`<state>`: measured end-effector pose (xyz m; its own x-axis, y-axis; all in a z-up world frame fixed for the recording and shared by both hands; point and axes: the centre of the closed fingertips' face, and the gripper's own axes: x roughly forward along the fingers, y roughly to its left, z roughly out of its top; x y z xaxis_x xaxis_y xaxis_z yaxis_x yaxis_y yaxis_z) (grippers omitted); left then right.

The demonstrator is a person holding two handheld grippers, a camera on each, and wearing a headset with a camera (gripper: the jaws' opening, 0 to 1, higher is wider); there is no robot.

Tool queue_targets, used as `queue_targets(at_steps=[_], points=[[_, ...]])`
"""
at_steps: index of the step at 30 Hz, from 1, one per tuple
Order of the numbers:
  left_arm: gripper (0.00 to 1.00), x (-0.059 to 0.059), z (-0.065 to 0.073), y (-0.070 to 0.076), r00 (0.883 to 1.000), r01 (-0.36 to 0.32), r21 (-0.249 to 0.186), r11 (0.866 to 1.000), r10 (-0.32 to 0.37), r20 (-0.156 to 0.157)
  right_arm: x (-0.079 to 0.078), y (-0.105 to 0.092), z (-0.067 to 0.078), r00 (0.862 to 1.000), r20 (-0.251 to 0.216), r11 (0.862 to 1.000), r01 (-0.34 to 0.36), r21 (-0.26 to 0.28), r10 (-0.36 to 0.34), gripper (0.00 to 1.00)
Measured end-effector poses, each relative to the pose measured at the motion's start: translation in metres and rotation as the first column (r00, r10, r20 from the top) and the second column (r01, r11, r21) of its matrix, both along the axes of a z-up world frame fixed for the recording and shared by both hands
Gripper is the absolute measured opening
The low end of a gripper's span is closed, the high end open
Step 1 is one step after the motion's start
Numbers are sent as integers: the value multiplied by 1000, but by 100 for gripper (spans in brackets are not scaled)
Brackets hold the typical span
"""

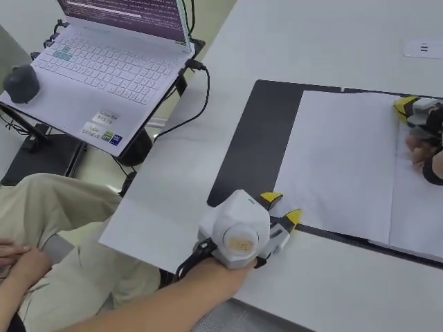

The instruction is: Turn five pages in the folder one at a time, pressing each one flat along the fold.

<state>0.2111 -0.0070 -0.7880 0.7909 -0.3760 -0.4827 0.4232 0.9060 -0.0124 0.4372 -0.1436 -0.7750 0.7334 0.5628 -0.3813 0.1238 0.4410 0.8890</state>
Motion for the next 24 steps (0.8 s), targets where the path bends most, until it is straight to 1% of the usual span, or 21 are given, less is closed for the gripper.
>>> queue_targets(at_steps=[4,6,9,12,14,17,24], points=[[21,0,0,0,1000,-2,0,1000,2,-5,-13,1,-1,999,-9,999,-35,12,35,0],[21,0,0,0,1000,-1,2,1000,1,-6,-29,2,-1,998,-20,998,-53,28,54,0],[22,0,0,0,1000,2,4,1000,-2,-2,-38,1,-1,998,-25,997,-62,36,63,0],[22,-1,0,0,1000,3,5,1000,-3,-1,-51,3,-2,995,-30,995,-92,36,93,0],[21,-1,0,0,1000,1,4,1000,-1,-3,-58,2,-2,994,-30,994,-100,39,101,0],[21,0,-1,0,1000,2,5,1000,-2,-7,-71,3,-2,993,-37,993,-113,47,114,0],[21,-1,-2,0,1000,4,7,1000,-4,-4,-90,0,-1,991,-47,991,-123,61,126,0]])
